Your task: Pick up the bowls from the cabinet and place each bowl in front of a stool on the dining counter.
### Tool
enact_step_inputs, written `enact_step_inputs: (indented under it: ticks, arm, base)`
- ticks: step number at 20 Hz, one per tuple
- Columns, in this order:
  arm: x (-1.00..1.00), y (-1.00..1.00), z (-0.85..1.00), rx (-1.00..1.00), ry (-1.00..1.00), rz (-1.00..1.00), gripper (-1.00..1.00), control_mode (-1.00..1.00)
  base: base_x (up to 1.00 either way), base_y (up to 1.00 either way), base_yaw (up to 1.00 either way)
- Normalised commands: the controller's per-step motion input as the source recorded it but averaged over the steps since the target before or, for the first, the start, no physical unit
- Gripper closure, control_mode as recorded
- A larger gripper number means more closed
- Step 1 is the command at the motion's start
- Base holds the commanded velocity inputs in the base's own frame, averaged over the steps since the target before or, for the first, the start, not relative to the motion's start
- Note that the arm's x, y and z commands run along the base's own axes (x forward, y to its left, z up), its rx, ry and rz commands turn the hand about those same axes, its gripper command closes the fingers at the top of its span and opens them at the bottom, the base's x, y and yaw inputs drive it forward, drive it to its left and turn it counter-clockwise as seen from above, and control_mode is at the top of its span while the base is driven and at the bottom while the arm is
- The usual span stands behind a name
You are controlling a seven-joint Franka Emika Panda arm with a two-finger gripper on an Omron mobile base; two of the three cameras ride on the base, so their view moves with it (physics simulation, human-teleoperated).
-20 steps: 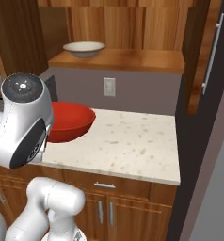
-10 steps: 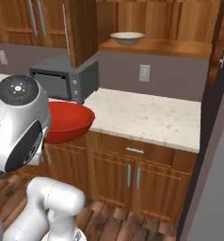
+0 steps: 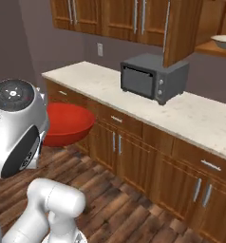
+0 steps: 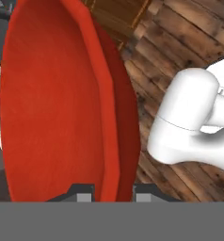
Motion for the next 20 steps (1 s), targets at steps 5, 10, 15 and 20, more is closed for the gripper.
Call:
enact_step_inputs:
  ticks: [5, 10, 15, 20]
  arm:
    - [0.0, 0.0, 0.0, 0.0, 0.0, 0.0, 1.0, 1.0]
    - [0.0, 0.0, 0.0, 0.0, 0.0, 0.0, 1.0, 1.0]
    - [0.0, 0.0, 0.0, 0.0, 0.0, 0.0, 1.0, 1.0]
    - [0.0, 0.0, 0.0, 0.0, 0.0, 0.0, 1.0, 1.0]
  base:
    - [-0.19, 0.23, 1.0]
    - [-0.11, 0.03, 1.0]
    - [0.04, -0.02, 0.99]
    - [0.12, -0.24, 0.82]
